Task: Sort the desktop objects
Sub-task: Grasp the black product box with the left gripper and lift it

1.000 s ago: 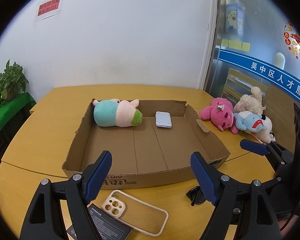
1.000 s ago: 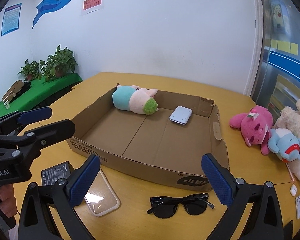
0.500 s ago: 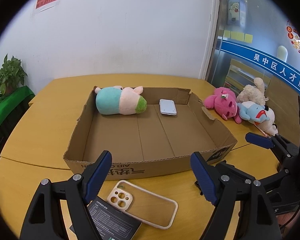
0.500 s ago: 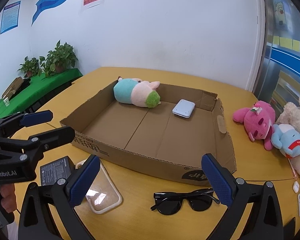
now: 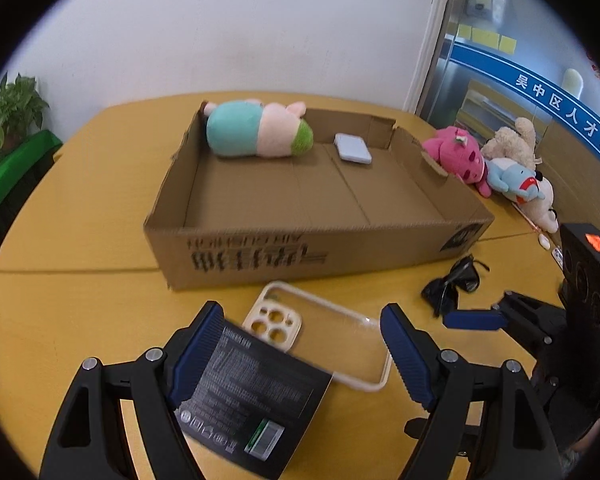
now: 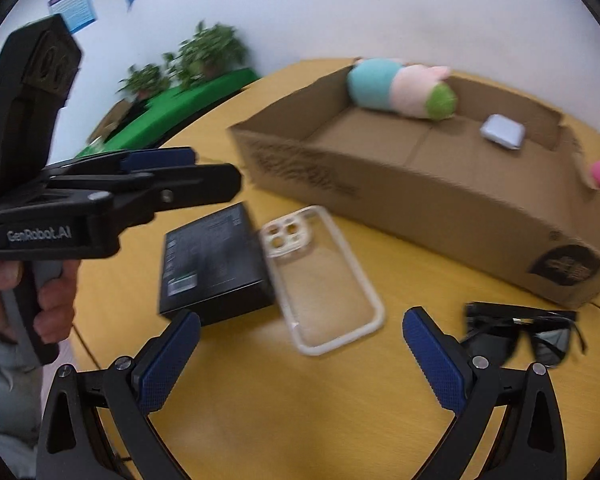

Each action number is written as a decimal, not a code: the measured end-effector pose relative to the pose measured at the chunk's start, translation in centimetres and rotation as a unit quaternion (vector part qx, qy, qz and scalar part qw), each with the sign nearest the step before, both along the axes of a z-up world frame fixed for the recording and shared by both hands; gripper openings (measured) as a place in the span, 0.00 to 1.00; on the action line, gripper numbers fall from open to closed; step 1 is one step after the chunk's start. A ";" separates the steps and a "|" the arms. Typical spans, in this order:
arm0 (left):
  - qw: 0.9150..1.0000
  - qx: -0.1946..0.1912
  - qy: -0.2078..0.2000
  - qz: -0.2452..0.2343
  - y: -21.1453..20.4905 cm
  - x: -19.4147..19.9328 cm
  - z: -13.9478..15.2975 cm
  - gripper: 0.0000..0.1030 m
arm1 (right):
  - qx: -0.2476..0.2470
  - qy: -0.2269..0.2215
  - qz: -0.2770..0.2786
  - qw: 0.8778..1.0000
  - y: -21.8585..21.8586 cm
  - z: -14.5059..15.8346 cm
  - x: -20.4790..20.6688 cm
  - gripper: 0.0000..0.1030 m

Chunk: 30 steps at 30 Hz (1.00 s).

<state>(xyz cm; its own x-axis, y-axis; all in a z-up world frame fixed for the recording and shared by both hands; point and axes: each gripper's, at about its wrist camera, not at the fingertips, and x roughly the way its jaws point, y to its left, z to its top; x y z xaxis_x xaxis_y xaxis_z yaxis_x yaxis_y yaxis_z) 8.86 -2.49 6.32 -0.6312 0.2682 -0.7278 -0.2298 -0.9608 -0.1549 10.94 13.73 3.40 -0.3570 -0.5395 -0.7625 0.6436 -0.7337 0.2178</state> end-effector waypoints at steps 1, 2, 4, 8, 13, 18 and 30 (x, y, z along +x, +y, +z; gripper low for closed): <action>1.000 0.002 -0.009 0.003 -0.7 0.3 -0.6 0.78 | 0.001 -0.001 0.013 1.000 -0.6 -0.2 0.1 1.00; 1.000 0.005 -0.016 0.006 -1.3 0.5 -1.0 0.78 | 0.003 -0.005 0.025 1.000 -1.2 -0.5 0.0 1.00; 0.999 0.017 -0.032 0.021 -2.9 1.2 -2.1 0.78 | 0.004 -0.014 0.050 0.999 -2.4 -1.1 -0.1 1.00; 0.995 0.059 -0.062 0.049 -5.8 2.0 -3.8 0.78 | 0.015 -0.011 0.100 0.995 -4.9 -1.8 -0.3 1.00; 0.988 0.105 -0.092 0.071 -7.9 2.4 -5.7 0.78 | 0.038 0.000 0.163 0.986 -8.6 -3.3 -0.5 1.00; 0.984 0.119 -0.101 0.087 -9.2 2.8 -6.6 0.77 | 0.031 -0.010 0.206 0.978 -10.5 -4.3 1.4 1.00; 0.980 0.146 -0.116 0.074 -9.8 2.5 -7.9 0.59 | 0.081 0.033 0.192 0.977 -11.0 -8.0 3.2 0.99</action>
